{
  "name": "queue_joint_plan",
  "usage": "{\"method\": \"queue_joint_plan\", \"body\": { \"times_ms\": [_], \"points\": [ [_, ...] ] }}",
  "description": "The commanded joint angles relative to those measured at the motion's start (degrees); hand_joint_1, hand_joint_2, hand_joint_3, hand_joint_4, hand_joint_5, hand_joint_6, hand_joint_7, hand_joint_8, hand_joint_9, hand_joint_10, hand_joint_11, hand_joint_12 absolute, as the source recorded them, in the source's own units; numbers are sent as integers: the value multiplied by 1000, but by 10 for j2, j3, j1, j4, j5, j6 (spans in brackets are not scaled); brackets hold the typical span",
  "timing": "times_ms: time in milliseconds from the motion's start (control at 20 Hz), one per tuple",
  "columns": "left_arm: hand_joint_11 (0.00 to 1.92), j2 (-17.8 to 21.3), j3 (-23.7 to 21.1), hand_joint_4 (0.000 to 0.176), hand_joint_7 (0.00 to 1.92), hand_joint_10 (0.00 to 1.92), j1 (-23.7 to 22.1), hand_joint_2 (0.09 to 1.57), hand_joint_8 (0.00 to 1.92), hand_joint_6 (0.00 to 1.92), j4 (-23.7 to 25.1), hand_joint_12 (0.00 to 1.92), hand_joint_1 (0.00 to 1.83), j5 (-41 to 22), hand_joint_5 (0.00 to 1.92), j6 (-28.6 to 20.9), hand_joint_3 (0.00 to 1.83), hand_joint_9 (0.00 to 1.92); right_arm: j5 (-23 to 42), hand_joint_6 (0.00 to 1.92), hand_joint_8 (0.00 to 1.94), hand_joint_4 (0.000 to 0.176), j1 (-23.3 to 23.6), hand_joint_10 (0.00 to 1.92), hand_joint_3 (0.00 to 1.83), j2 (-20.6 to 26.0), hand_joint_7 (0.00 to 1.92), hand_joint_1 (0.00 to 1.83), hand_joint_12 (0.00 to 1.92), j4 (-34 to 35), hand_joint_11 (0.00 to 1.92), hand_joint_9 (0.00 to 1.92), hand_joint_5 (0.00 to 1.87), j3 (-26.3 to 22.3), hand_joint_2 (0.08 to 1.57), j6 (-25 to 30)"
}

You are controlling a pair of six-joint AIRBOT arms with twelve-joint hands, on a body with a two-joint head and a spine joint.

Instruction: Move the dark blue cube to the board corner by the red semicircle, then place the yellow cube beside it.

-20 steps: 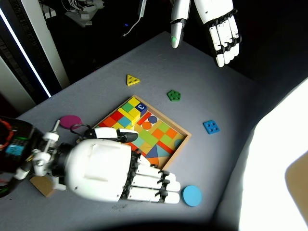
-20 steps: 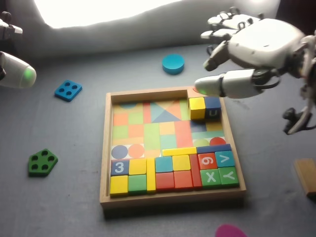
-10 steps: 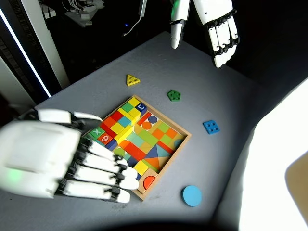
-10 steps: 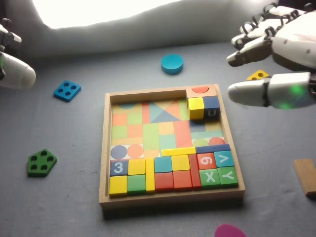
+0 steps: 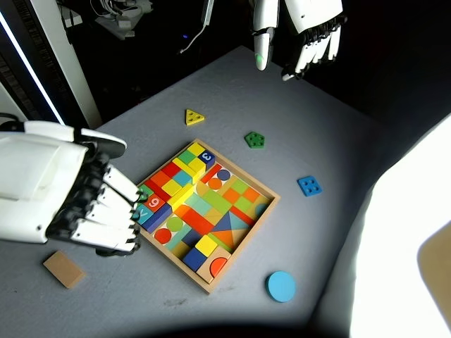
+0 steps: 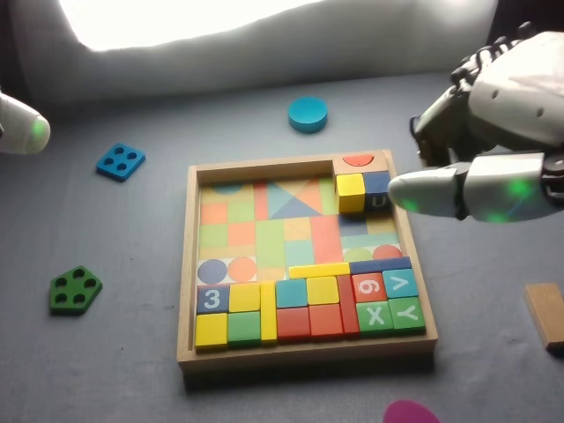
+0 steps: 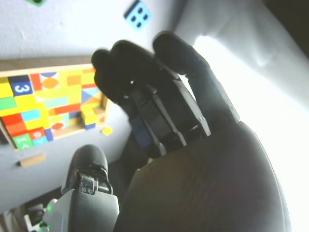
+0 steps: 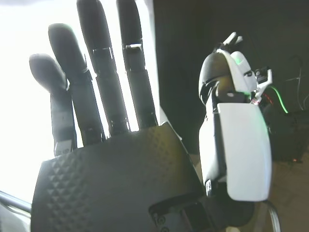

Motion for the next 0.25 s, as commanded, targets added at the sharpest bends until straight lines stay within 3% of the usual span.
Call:
{"method": "queue_joint_plan", "body": {
  "times_ms": [0,100,200],
  "points": [
    [812,2,-1,0,1111,1655,-8,1260,1336,1192,21,1915,0,-41,808,4,1,1094,63,1109,1205,0,5,1534,0,1,1026,0,1921,-4,550,837,895,-2,1168,-1],
    [821,2,-1,0,1104,1671,-8,1263,1360,1405,21,1921,0,-41,776,4,1,1083,65,1102,1146,0,3,1510,0,-2,1069,0,1921,-4,562,861,883,-2,1163,-3],
    [834,2,-2,0,1088,1704,-8,1266,1443,1442,21,1921,0,-40,761,4,1,1080,68,1081,1099,0,3,1490,0,-3,1061,0,1921,-4,558,865,887,-2,1170,-4]
  ]
}}
